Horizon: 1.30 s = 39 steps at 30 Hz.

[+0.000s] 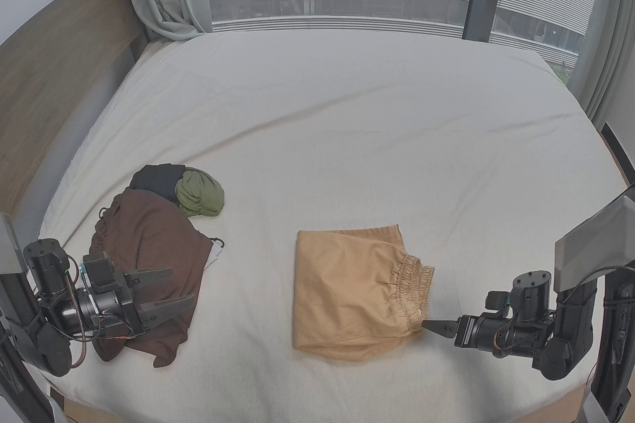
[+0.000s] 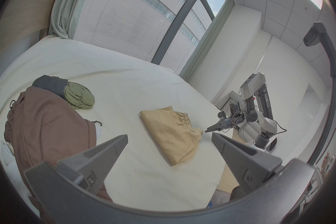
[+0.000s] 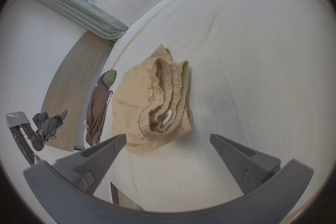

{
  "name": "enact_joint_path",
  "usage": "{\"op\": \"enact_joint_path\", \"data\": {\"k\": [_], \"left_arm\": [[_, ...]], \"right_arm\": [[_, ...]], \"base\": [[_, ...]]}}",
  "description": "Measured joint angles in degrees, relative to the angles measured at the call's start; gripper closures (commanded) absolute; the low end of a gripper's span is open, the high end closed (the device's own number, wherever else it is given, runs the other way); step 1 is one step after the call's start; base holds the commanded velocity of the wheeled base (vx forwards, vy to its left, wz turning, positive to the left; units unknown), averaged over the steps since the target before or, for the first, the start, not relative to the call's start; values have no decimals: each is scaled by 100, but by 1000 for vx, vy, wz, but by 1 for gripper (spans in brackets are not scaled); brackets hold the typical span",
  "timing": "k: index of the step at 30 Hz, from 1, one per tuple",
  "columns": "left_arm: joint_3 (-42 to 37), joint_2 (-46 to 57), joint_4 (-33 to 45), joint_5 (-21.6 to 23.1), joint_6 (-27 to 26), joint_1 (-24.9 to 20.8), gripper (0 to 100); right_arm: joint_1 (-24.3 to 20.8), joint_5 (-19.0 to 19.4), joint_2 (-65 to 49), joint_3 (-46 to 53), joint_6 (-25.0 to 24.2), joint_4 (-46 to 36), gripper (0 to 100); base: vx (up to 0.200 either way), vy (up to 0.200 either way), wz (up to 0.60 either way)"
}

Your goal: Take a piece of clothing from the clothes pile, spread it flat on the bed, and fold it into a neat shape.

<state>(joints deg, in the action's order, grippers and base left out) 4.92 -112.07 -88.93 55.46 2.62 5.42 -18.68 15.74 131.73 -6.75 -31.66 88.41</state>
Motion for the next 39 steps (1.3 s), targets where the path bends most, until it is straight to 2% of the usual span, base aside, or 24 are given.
{"op": "enact_joint_path", "data": {"k": [15, 27, 39], "left_arm": [[-68, 7, 0, 18, -2, -2, 0], [-71, 13, 0, 22, 0, 5, 0], [-71, 20, 0, 24, 0, 35, 0]], "right_arm": [[-177, -140, 655, -694, -74, 2, 0], [-535, -162, 964, -1268, -747, -5, 0], [-607, -433, 1231, -1579, -881, 6, 0]], "base": [[0, 0, 0], [0, 0, 0], [0, 0, 0]]}}
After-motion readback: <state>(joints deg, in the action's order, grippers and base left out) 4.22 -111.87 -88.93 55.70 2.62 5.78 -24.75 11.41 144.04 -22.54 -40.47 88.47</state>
